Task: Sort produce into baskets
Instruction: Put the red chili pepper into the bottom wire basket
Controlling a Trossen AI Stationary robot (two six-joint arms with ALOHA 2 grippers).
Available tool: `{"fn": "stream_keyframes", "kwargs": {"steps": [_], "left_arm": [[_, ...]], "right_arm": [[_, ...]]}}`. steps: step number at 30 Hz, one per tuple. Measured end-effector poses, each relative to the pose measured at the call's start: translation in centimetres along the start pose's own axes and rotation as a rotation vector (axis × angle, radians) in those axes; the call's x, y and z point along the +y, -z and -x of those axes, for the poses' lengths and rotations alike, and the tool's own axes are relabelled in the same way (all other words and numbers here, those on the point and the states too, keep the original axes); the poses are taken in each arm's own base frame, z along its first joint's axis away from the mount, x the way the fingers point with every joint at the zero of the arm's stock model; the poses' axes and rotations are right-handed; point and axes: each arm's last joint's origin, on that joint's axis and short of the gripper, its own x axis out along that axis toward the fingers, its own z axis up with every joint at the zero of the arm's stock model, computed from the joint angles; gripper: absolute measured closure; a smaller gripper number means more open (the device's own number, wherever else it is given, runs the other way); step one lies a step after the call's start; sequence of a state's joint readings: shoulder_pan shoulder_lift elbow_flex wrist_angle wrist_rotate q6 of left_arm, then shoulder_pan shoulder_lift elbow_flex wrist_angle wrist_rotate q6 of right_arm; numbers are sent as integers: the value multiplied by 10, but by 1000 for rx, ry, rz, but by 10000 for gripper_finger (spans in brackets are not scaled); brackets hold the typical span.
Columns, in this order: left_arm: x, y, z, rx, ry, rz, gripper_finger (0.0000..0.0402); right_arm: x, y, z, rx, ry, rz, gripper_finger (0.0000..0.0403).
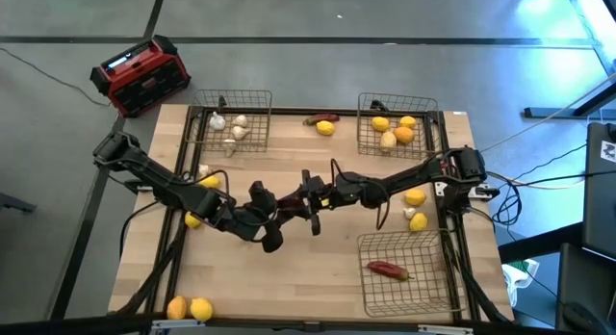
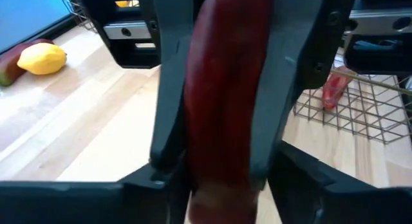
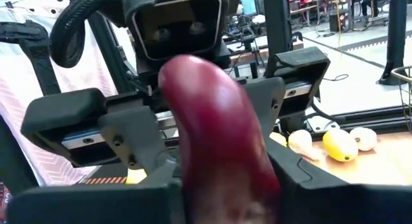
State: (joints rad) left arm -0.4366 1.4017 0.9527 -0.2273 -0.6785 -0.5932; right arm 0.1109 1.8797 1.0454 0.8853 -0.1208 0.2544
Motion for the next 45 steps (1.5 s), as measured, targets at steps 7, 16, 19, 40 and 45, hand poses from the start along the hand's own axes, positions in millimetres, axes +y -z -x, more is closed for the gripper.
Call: {"fn": "stream_keyframes", "kwargs": {"steps": [7,16,19,40,45], "left_arm": [[3,-6,14,26,78,6,188],[13,-1,34,97,40,-84,191],[12,1,31,81,3,-107,192],[11,6,16,28,-135,-182,192],[13,4,15,26,-146,-178,192]], "right_arm": [[4,-8,5,55,-20,-3,286],[18,-42,37,277,-9,92,292],[23,-54,56,375,7,122,288],[106,-85,169,777,59,-146,294],[124,-70,178,903,118,-221,294]]}}
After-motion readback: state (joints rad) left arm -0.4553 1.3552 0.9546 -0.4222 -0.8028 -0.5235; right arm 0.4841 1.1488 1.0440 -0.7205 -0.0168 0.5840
